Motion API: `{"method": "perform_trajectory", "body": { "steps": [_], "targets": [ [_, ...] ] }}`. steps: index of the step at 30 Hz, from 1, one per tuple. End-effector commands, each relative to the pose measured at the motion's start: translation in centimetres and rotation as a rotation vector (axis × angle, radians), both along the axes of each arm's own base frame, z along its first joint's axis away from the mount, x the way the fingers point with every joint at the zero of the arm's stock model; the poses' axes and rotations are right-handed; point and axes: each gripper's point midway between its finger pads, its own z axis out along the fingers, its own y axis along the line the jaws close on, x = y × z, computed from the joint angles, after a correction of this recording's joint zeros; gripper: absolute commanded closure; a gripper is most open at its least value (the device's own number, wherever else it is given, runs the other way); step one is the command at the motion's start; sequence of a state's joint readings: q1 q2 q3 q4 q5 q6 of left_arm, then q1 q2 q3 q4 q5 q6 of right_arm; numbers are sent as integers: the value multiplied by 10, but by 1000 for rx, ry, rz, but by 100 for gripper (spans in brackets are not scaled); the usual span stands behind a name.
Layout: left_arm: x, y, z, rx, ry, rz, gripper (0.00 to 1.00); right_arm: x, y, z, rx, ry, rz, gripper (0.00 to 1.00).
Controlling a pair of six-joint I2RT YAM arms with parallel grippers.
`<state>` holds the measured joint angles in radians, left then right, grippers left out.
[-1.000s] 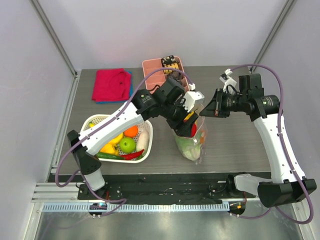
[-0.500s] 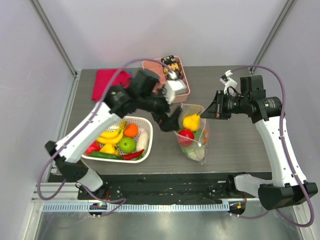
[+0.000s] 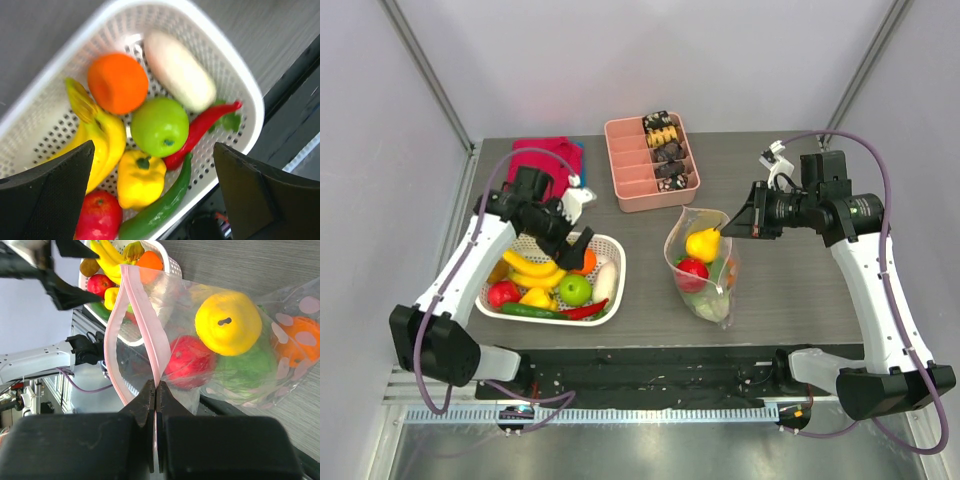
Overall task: Place the food in the zip-top bag and seal the zipper
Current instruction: Place the fake fruit in the zipper food storage bag, then pick up the fake fruit from the bin.
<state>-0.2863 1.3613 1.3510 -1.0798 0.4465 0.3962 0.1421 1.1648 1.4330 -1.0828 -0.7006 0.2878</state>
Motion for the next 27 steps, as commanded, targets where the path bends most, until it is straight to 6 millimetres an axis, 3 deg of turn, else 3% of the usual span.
{"method": "perform_trajectory", "body": {
  "steps": [1,10,17,27],
  "targets": [
    [-20,26,-47,137,-6,-121,0,3,1,14,14,-59,6,99],
    [-32,35,-102,247,-17,-258,0,5,2,12,19,-41,5,99],
    [-31,18,-117,269,-23,-297,5,5,1,10,14,-34,0,99],
    [-27,21,-142,332,2,-290,13,7,2,9,12,-35,2,99]
  ]
}}
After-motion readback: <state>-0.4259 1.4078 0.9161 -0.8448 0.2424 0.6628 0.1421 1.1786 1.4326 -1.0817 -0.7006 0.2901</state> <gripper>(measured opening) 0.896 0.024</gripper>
